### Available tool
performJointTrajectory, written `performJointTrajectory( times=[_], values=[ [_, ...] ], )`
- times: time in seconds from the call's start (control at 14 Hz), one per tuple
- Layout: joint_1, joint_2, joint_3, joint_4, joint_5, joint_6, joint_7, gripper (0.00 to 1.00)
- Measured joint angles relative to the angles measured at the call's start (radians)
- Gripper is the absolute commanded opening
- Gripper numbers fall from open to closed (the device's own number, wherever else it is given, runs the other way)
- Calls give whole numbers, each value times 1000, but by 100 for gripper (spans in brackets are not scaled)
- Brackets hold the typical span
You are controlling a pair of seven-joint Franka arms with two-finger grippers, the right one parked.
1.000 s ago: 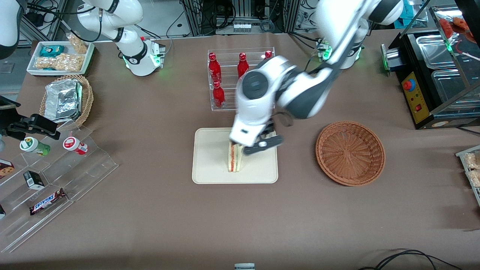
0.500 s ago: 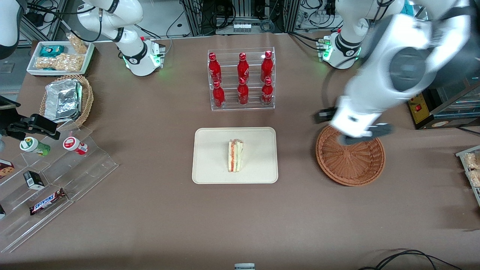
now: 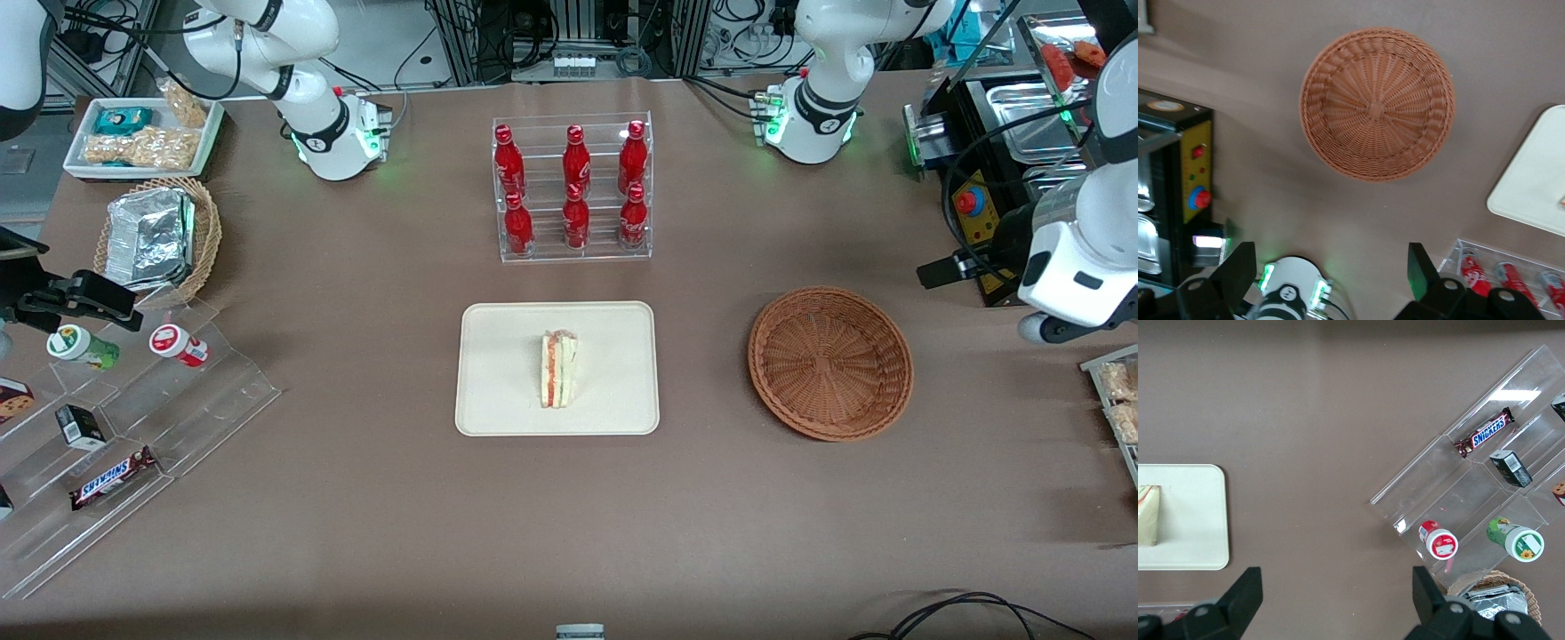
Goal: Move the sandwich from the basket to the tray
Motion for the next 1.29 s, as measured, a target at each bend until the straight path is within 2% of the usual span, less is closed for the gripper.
performJointTrajectory(
  times=[0.29,0.71,1.07,1.29],
  values=[
    [25,-27,-1,-6,-5,-37,63,100],
    [33,-178,-4,-159,-42,8,73,100],
    [34,-186,1,-130,-34,15,78,100],
    [36,-186,2,-129,-33,11,150,100]
  ],
)
